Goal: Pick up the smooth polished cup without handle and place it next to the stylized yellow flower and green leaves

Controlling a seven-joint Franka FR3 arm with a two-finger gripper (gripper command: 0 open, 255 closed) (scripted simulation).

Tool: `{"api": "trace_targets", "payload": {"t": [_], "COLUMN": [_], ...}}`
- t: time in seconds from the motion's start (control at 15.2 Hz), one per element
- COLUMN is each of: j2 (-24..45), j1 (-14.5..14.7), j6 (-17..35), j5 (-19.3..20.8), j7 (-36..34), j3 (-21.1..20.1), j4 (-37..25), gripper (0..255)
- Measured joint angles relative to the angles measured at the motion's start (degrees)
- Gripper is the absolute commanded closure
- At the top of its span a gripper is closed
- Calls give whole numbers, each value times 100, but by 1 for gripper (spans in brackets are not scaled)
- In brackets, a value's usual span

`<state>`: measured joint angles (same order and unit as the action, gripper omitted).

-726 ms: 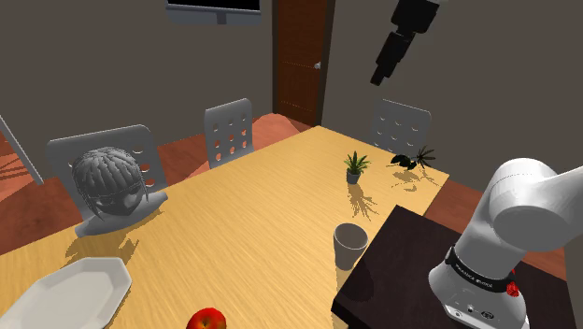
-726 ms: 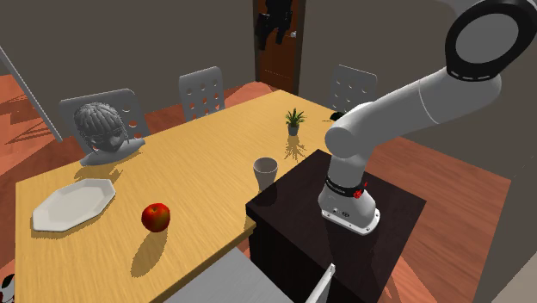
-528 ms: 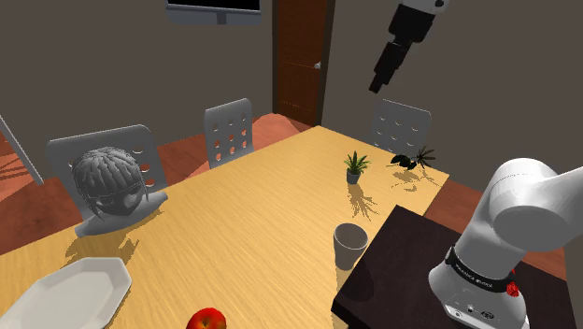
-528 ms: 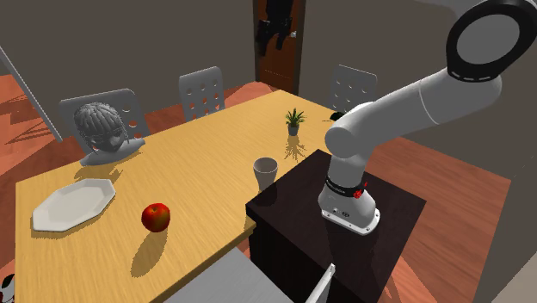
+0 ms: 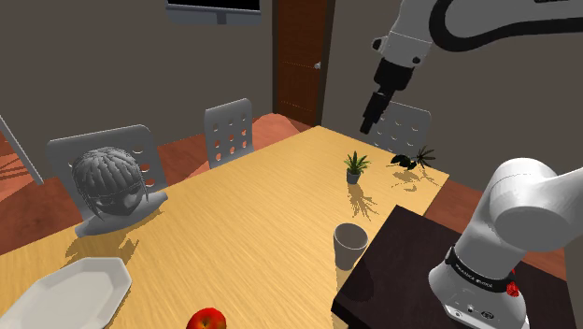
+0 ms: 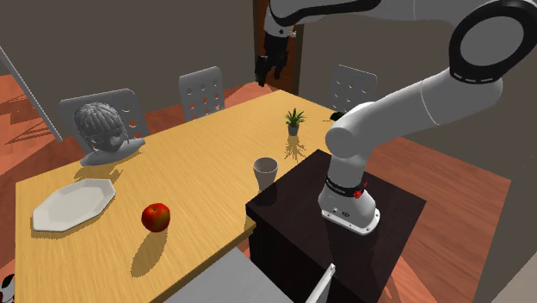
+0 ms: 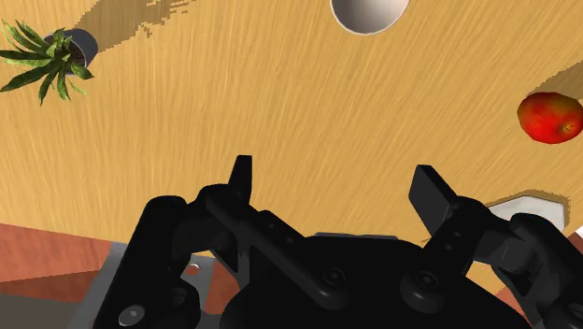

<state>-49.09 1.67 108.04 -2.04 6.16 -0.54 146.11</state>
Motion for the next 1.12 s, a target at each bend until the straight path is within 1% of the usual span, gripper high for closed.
{"api": "trace_targets", "payload": {"t": [0.07,0.26,0.4,0.59,0.73,0.99,1.12], "j2": [52,54,203,455,566,1010,1399], "j1": [8,23,54,77,142,234,312], "j6": [109,528,919,1372,1738,2433,2937], "j5": [-15,-51,-97,-143,-220,-341,-434], "j7": [21,115,152,259,267,401,492], "j3": [17,88,105,179,166,239,287], "j4": [102,661,1003,1346,1691,2135,2351], "gripper": [0,0,0,0,0,0,0]}}
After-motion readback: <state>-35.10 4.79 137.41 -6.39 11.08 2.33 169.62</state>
